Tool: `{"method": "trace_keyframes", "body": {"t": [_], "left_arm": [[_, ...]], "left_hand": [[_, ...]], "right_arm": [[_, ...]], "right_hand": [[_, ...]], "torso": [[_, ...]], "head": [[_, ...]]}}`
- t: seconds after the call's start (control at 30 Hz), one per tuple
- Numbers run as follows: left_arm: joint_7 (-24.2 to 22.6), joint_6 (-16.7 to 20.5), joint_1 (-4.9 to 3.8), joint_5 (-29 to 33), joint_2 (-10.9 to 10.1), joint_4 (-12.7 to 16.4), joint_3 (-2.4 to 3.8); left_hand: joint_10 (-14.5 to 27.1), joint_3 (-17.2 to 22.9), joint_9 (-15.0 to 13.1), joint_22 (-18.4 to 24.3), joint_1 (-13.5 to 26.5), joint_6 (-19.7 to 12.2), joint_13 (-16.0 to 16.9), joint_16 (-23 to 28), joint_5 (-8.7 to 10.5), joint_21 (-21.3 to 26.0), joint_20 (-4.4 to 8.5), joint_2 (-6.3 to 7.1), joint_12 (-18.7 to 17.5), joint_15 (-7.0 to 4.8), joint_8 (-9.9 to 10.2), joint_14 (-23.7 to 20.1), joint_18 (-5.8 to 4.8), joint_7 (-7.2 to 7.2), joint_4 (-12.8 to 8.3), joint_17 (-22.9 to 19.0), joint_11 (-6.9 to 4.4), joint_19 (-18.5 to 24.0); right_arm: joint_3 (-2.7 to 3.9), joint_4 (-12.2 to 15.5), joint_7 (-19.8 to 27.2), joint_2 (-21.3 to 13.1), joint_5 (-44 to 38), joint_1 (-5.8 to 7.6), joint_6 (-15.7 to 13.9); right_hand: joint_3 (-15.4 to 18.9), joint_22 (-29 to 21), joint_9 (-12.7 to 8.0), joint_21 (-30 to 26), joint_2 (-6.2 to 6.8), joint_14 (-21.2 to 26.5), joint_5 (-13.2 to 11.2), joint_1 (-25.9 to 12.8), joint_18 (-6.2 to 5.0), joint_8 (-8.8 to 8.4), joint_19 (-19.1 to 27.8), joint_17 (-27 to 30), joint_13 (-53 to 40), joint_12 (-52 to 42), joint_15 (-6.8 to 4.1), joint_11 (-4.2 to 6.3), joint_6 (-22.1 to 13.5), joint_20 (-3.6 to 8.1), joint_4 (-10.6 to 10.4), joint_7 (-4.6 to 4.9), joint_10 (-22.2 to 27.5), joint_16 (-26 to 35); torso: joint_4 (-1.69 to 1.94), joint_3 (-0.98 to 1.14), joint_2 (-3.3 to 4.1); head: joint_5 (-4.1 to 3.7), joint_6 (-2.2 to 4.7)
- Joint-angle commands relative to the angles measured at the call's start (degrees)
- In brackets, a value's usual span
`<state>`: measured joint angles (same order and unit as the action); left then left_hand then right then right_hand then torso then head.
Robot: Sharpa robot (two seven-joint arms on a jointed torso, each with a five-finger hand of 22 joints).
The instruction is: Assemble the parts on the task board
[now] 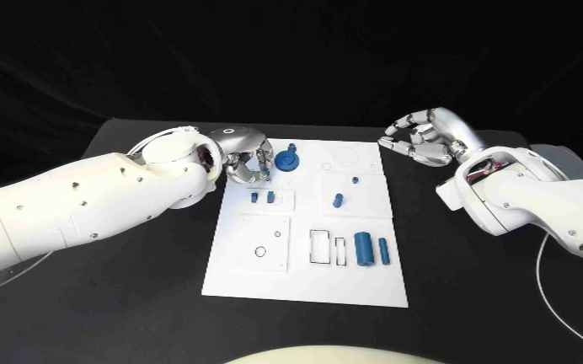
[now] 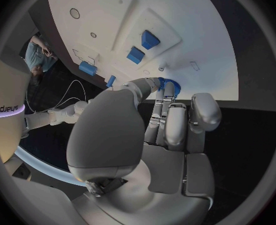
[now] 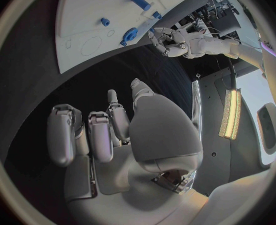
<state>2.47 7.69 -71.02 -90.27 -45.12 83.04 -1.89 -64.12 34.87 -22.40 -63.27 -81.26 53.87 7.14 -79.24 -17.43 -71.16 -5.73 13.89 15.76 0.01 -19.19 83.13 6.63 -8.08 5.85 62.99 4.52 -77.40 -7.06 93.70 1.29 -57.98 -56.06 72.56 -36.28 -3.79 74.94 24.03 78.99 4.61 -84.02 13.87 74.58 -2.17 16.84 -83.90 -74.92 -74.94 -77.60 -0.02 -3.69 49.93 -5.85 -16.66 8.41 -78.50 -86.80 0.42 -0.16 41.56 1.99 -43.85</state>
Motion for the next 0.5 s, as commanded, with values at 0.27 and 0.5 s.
{"method": "trace_keyframes", "body": {"t": [0.27,0.5], "left_arm": [[0.11,-1.62,0.41,1.21,0.1,-0.66,0.02],[0.13,-1.98,0.72,1.41,0.49,-0.99,0.02]], "left_hand": [[-0.47,0.13,0.05,0.0,0.47,0.57,-0.06,-0.31,0.34,-0.21,-0.12,0.13,-0.31,-0.02,0.4,0.2,-0.65,-0.03,0.05,-0.17,-0.07,-0.08],[-0.52,0.12,0.06,0.1,0.5,0.59,-0.06,-0.3,0.34,-0.13,-0.12,0.13,-0.37,-0.02,0.42,0.19,-0.63,-0.03,0.05,-0.21,-0.07,-0.03]], "right_arm": [[0.0,0.12,0.36,0.05,-0.41,-0.04,0.59],[0.0,0.15,0.37,0.05,-0.43,-0.04,0.59]], "right_hand": [[0.3,8.01,0.05,-0.24,-0.2,-3.78,0.37,0.25,-0.56,0.2,-0.57,-5.45,-1.12,0.04,-0.5,0.03,-0.25,0.33,0.08,-0.03,0.19,0.27],[0.3,8.01,0.05,-0.24,-0.2,-3.78,0.37,0.25,-0.56,0.2,-0.57,-5.45,-1.12,0.04,-0.5,0.03,-0.25,0.33,0.08,-0.03,0.19,0.27]], "torso": [[-0.1,0.0,0.04],[-0.03,0.04,0.05]], "head": [[0.05,-0.05],[0.02,-0.09]]}}
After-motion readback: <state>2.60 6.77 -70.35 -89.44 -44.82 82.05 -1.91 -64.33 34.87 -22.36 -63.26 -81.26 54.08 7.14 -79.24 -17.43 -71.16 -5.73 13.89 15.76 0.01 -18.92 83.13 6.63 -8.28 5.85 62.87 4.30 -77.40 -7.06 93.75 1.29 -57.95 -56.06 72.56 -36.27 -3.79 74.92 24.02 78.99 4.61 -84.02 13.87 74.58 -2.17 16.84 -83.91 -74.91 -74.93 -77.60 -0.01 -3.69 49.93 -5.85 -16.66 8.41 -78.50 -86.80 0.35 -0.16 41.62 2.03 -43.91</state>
